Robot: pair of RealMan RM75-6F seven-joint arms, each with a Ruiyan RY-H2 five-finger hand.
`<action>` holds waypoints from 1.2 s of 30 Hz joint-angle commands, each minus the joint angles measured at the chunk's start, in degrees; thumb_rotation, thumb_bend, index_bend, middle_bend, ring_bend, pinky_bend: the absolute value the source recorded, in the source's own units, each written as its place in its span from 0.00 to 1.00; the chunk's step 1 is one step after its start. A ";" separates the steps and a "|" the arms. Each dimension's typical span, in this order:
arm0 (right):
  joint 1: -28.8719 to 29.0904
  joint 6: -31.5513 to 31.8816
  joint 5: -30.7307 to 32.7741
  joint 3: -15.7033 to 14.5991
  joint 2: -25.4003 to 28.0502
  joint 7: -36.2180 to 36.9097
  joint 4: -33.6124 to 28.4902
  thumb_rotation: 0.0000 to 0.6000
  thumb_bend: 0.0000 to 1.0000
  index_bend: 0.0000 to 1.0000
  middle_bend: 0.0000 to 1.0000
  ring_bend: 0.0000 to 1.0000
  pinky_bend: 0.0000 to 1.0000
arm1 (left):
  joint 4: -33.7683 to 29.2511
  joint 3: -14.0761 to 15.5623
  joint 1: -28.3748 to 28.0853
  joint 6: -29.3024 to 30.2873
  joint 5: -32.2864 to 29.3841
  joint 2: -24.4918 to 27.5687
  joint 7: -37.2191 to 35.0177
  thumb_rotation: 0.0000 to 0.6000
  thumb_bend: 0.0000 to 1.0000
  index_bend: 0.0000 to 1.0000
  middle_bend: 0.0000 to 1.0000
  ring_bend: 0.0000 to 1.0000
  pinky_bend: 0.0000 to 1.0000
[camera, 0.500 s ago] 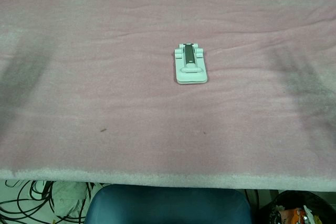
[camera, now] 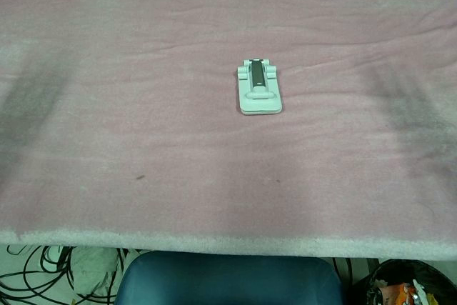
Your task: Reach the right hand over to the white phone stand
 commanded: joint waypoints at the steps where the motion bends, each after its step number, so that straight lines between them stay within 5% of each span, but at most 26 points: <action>1: 0.51 -1.64 0.96 0.39 0.21 0.03 -1.95 1.00 0.11 0.00 0.00 0.02 0.23 | -0.05 -0.01 -0.03 -0.14 -0.12 0.04 -0.12 1.00 0.00 0.00 0.00 0.00 0.00; 6: 3.67 -7.83 3.71 2.04 0.07 -3.02 -6.69 1.00 0.05 0.00 0.00 0.02 0.23 | -0.26 -0.05 -0.19 -0.57 -0.39 0.15 -0.38 1.00 0.00 0.00 0.00 0.00 0.00; 15: 14.13 -21.96 16.17 9.32 -4.65 -13.26 -12.64 1.00 0.02 0.00 0.00 0.02 0.23 | -0.75 -0.03 -0.44 -1.51 -1.01 0.58 -1.09 1.00 0.00 0.00 0.00 0.00 0.00; 27: 27.10 -30.51 37.76 13.67 -19.11 -26.34 -5.59 1.00 0.01 0.00 0.00 0.01 0.23 | -1.84 -0.18 -0.90 -3.50 -2.70 1.69 -3.18 1.00 0.00 0.00 0.00 0.00 0.00; 36: 32.54 -32.86 38.10 13.64 -25.41 -25.62 4.79 1.00 0.01 0.00 0.00 0.00 0.23 | -2.07 -0.41 -1.17 -4.44 -3.74 2.04 -4.22 1.00 0.00 0.00 0.00 0.00 0.00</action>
